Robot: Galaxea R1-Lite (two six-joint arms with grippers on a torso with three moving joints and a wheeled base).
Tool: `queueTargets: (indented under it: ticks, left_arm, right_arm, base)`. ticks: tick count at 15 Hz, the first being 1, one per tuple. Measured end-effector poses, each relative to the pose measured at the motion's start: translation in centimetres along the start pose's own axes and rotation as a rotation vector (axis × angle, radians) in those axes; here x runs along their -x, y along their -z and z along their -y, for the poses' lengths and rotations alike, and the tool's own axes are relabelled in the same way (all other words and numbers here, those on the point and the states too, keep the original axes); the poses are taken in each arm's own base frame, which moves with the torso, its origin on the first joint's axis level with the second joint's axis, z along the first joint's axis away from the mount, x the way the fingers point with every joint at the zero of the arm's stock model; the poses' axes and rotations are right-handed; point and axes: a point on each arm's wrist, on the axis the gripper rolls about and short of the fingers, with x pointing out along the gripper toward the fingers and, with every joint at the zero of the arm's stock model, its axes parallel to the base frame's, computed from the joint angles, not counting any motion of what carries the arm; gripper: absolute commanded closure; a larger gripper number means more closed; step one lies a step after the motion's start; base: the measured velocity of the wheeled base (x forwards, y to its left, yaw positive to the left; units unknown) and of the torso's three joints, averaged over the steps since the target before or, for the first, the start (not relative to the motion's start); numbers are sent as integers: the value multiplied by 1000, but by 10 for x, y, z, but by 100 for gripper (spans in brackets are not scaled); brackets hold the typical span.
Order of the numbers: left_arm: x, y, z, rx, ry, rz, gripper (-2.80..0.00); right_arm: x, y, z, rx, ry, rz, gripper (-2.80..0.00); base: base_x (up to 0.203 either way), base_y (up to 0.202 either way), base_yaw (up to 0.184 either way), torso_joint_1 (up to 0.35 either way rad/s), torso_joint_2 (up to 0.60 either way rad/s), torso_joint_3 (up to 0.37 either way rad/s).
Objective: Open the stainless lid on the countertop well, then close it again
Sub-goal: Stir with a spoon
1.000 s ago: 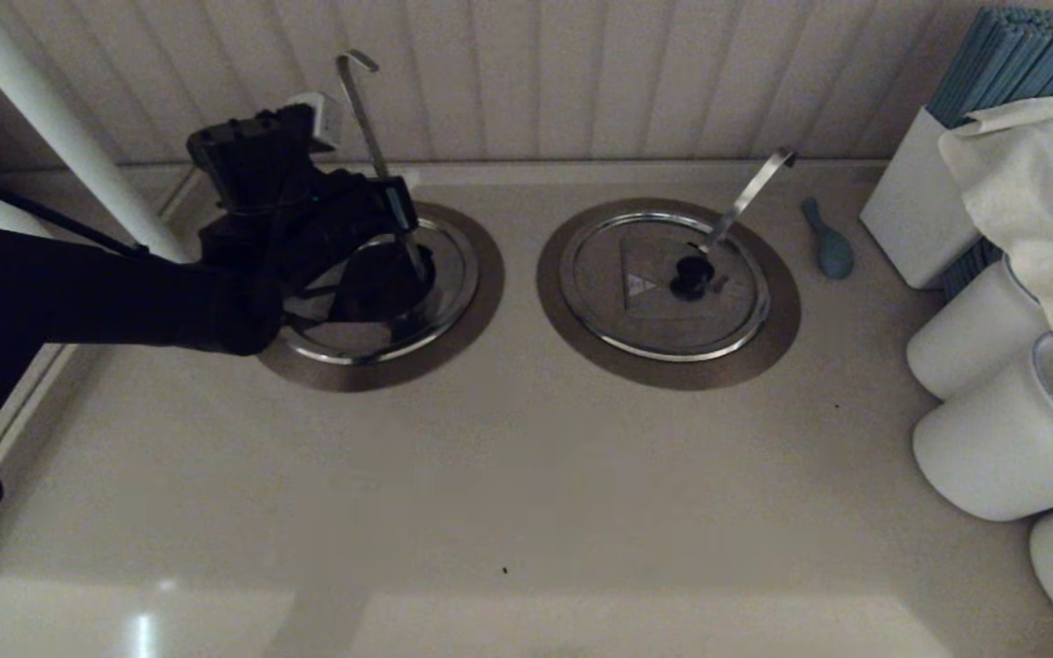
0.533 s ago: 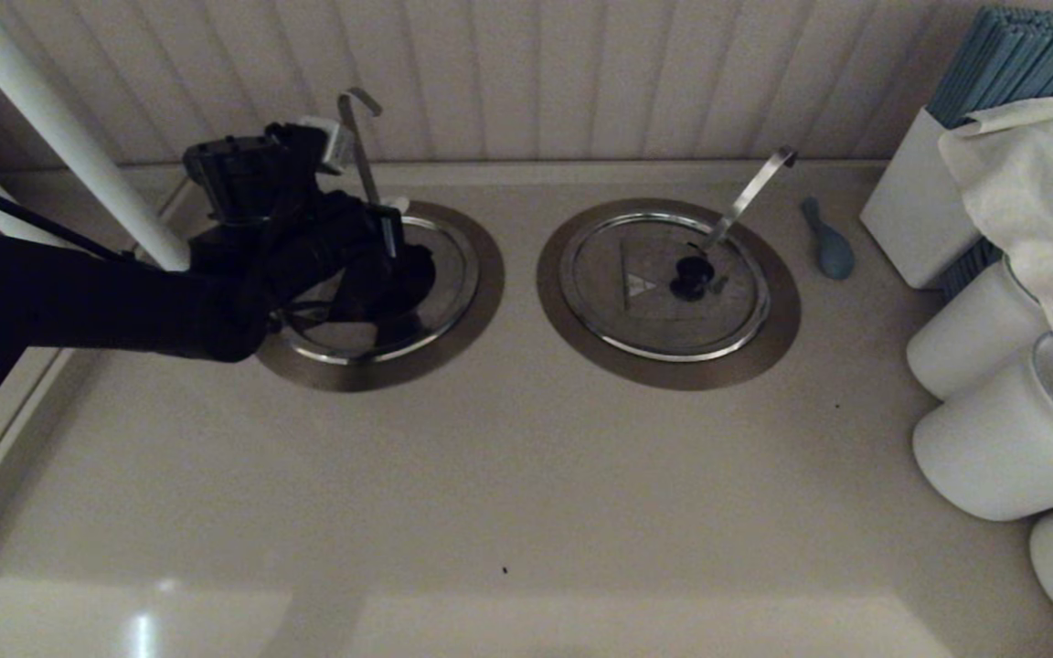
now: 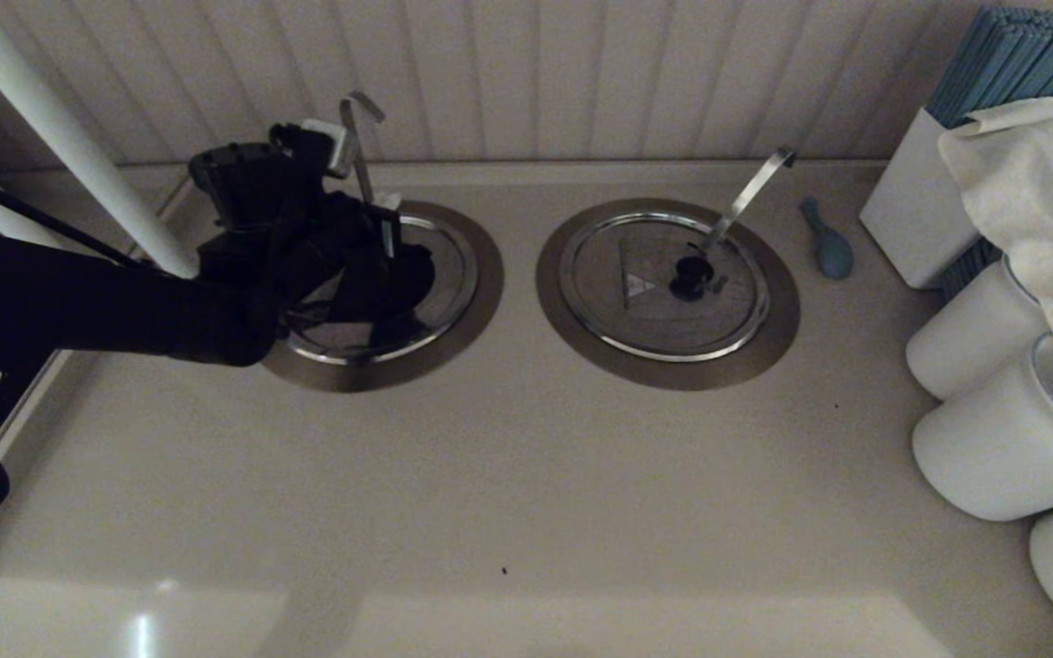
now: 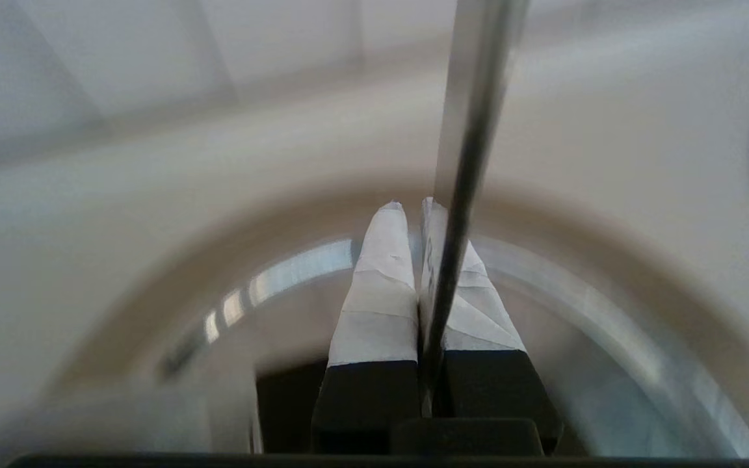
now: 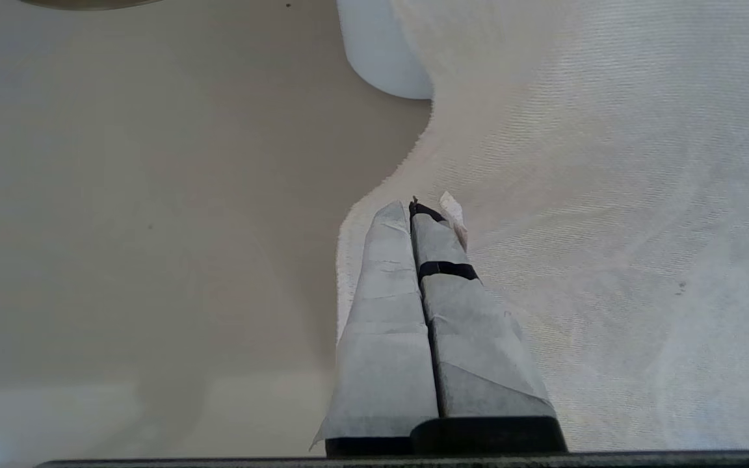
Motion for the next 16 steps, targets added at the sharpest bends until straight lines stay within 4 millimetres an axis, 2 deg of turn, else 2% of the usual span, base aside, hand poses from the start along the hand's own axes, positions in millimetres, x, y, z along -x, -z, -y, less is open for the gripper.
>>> queueTargets:
  ticks: [4,8,12,16]
  left_arm:
    - [-1,-3,-1,107,8,34,0]
    - [10,-13,-8,289,160,-46,0]
    - [12,-7,-21,216,149,-88,0]
    - [16,8,-32,35,121,-170,0]
  right_arm:
    - [0,0,0,0,0,0,0]
    - [0,0,0,0,0,0,0]
    - [0,0,0,0,1,0,0]
    - [0,0,0,0,0,0,0]
  base:
    - [0,0,0,0,0,0]
    - [0,0,0,0,0,0]
    - [0,0,0,0,0,0]
    - [0,0,0,0,0,0]
